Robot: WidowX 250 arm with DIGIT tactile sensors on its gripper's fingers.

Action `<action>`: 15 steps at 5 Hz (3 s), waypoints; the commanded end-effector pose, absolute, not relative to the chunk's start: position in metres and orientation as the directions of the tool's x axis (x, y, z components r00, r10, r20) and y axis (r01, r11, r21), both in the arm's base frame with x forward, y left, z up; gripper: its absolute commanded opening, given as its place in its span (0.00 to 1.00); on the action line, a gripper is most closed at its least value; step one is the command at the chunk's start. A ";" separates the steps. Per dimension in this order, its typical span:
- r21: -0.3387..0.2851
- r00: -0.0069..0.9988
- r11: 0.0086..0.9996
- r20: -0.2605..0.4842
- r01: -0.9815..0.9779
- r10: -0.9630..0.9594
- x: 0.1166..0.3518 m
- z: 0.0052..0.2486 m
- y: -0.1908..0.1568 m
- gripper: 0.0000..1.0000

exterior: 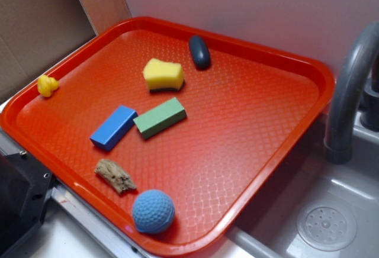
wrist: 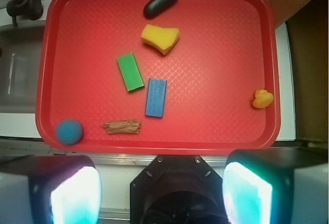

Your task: Grab the plastic pickle.

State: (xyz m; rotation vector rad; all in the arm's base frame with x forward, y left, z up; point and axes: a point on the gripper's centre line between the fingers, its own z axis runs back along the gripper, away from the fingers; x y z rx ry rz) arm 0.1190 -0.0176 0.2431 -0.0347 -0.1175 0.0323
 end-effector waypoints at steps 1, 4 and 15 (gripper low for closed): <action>-0.037 0.993 0.999 0.117 -0.030 0.034 0.119 0.243 -0.018 1.00; -0.091 0.817 0.829 0.141 -0.552 0.560 0.256 0.126 0.026 1.00; -0.003 0.844 0.862 0.206 -0.506 0.496 0.357 0.026 0.022 0.00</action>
